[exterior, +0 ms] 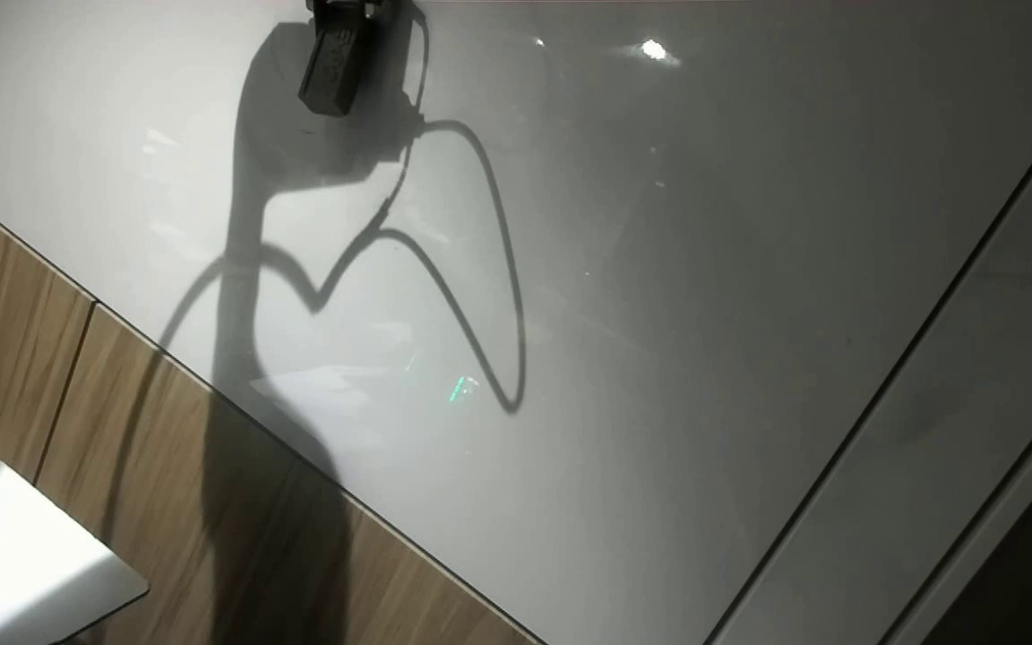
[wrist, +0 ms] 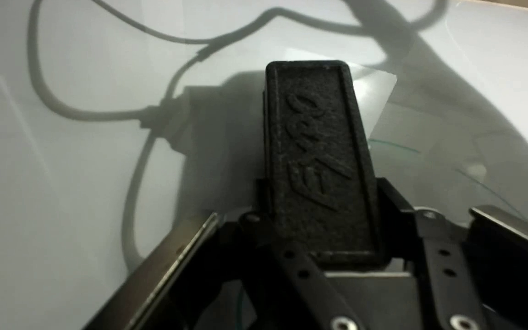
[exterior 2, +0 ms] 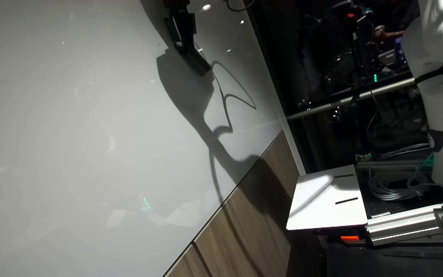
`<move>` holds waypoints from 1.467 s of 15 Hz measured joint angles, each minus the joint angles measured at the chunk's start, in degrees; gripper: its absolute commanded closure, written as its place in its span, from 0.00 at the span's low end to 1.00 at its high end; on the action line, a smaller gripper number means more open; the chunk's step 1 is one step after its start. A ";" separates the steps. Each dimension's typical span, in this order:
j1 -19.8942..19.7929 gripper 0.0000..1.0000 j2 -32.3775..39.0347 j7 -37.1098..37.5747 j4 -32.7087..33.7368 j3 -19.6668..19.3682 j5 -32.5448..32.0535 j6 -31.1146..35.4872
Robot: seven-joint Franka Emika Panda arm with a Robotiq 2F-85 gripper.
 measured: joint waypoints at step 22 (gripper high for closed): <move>0.50 0.69 3.83 -2.18 15.80 0.67 -2.77 -6.64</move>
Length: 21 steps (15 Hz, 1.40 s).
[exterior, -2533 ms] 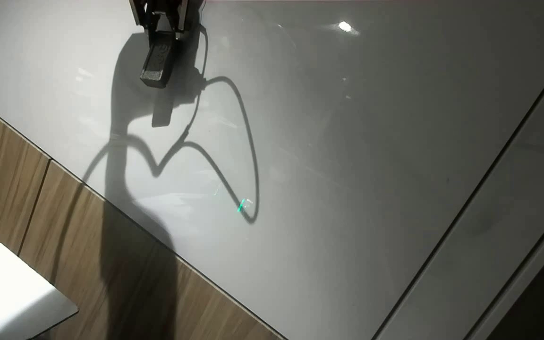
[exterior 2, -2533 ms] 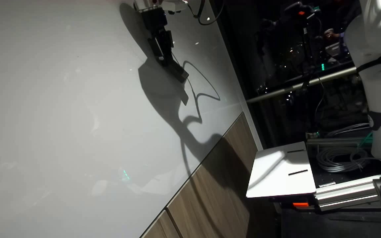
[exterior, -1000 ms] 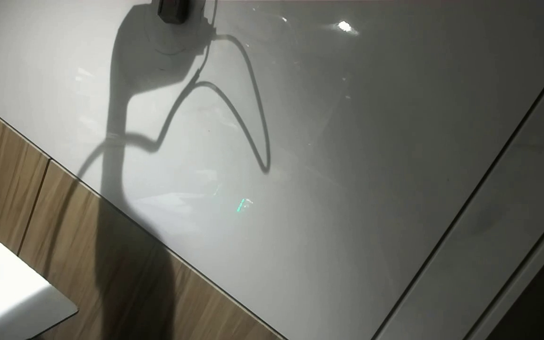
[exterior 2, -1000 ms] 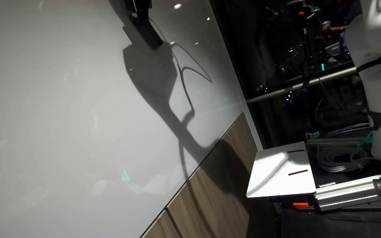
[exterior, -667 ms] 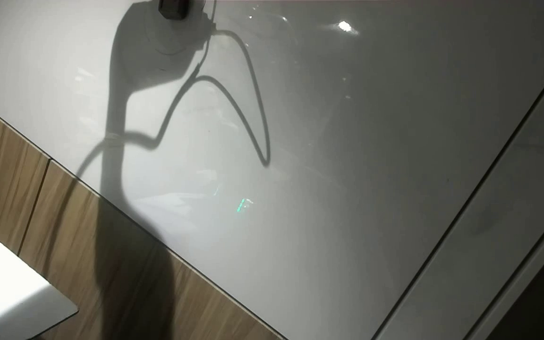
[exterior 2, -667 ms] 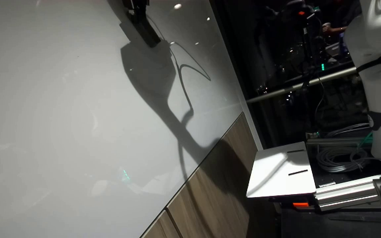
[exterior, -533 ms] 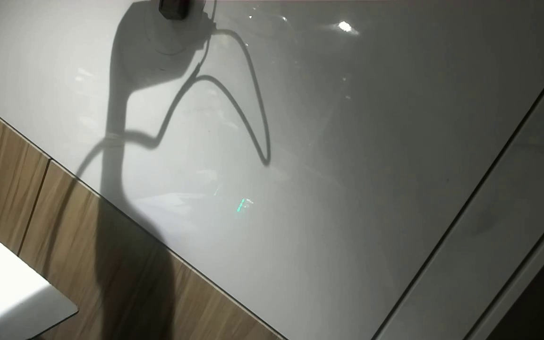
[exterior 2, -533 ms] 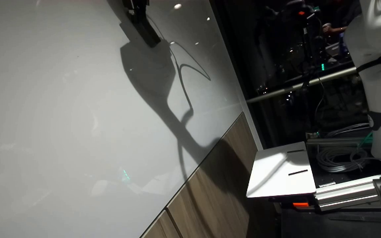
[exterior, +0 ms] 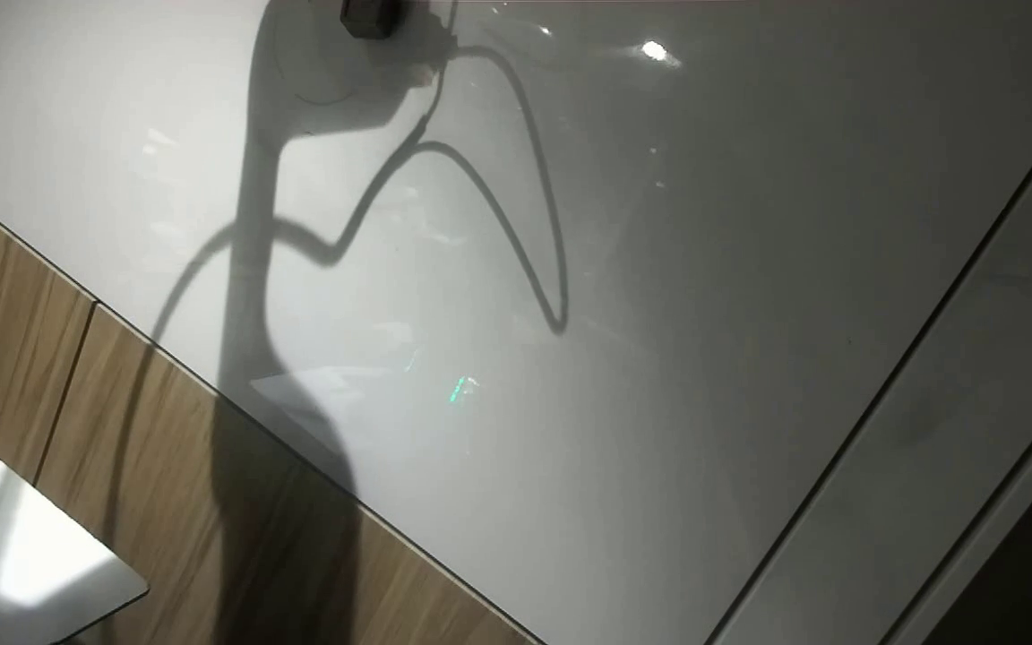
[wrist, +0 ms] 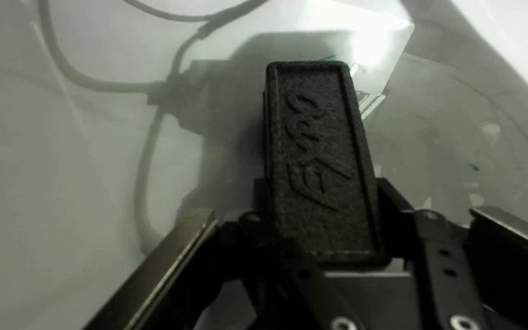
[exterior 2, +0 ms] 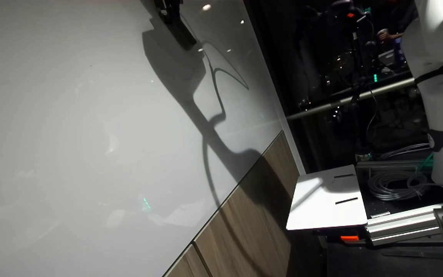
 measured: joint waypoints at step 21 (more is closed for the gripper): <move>2.22 0.69 -0.89 2.82 -17.37 1.13 2.14 5.80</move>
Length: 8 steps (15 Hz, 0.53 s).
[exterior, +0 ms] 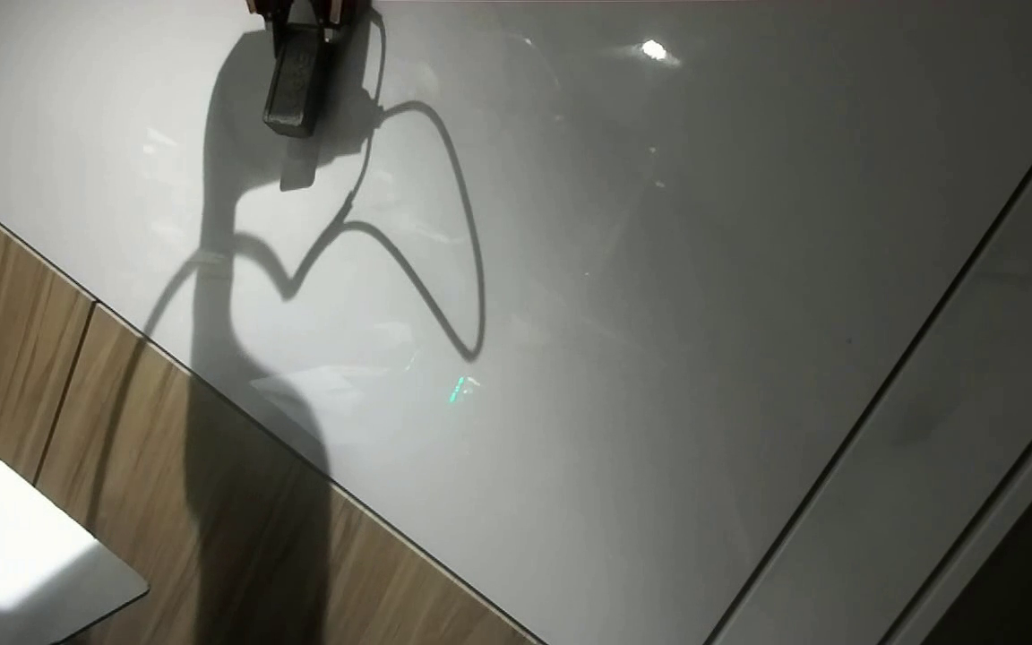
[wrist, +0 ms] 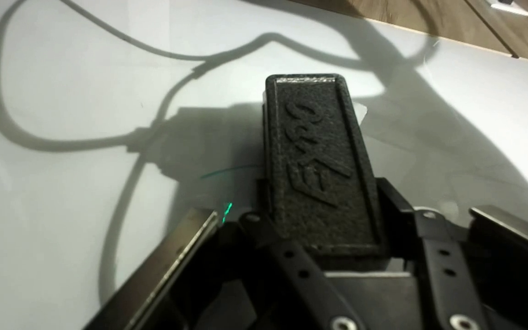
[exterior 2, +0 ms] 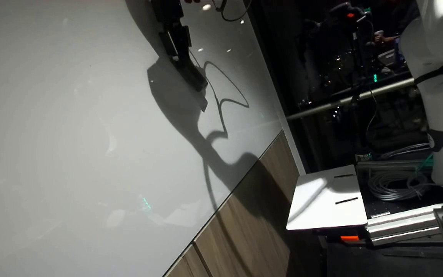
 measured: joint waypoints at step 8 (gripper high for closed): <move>0.83 0.69 -0.43 0.50 -2.17 1.45 -0.17 2.54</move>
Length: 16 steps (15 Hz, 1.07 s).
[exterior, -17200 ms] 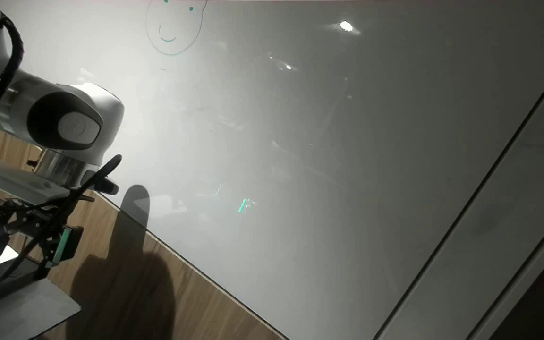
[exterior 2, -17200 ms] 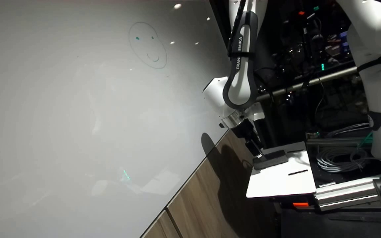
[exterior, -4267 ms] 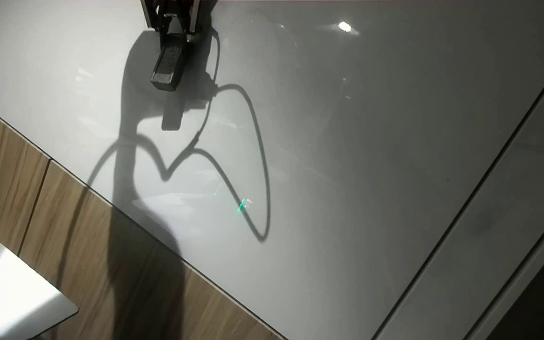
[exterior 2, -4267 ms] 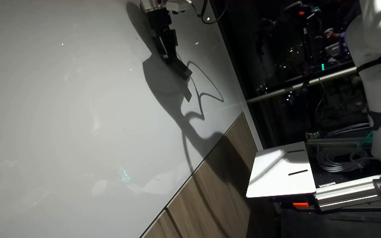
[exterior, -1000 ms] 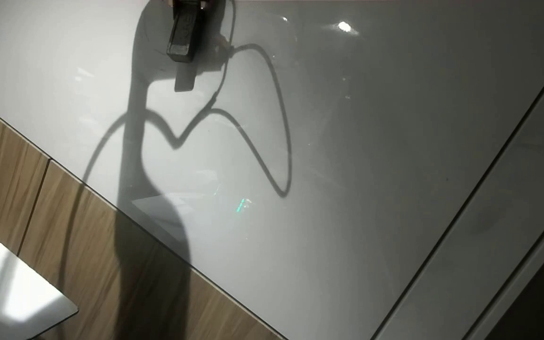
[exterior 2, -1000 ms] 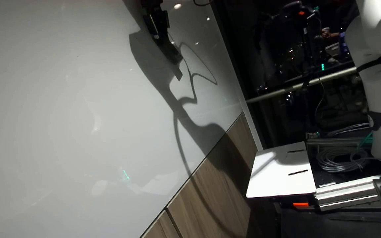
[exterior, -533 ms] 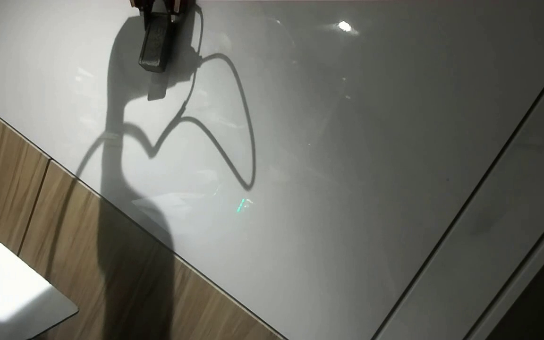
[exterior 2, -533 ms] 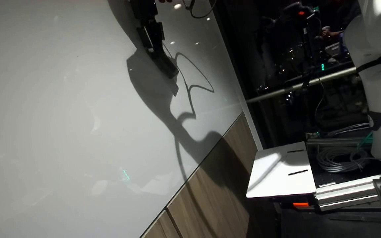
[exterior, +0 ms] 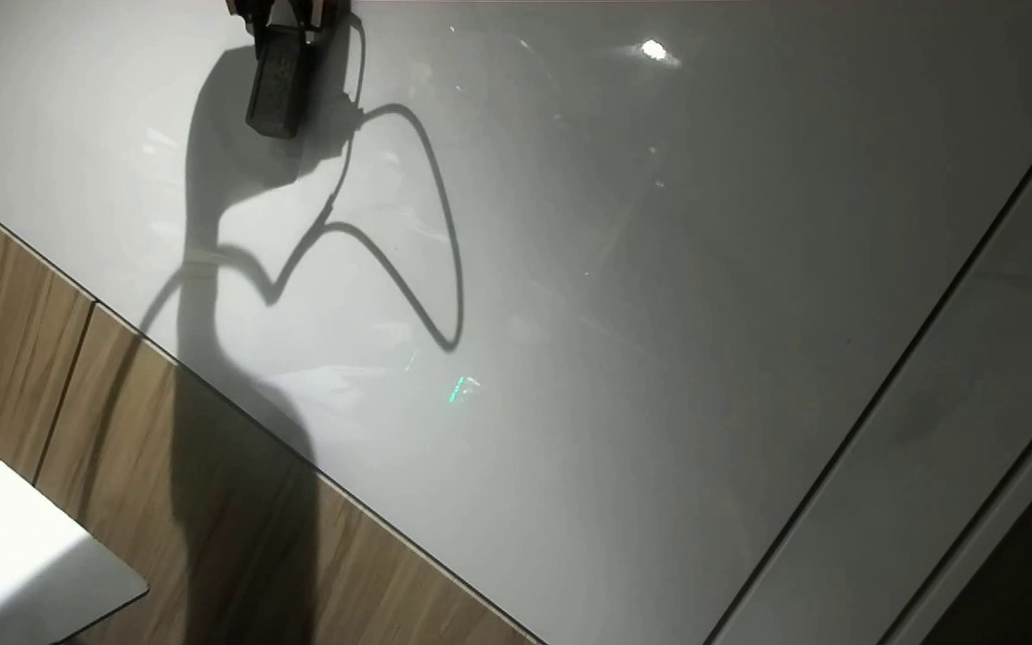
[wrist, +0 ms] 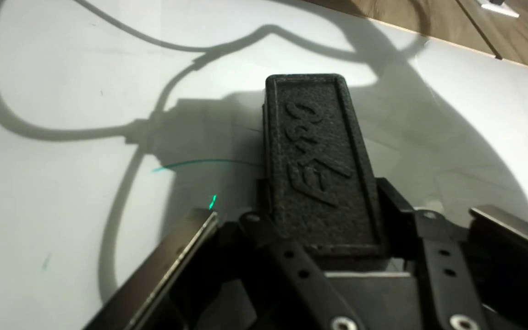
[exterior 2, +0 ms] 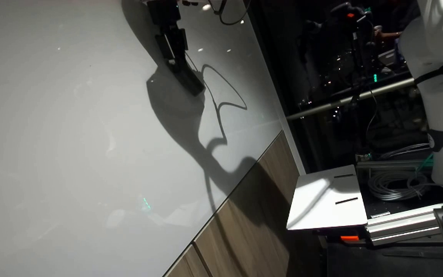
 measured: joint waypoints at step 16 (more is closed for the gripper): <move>1.63 0.69 1.61 -0.02 15.91 2.62 -1.52 -4.47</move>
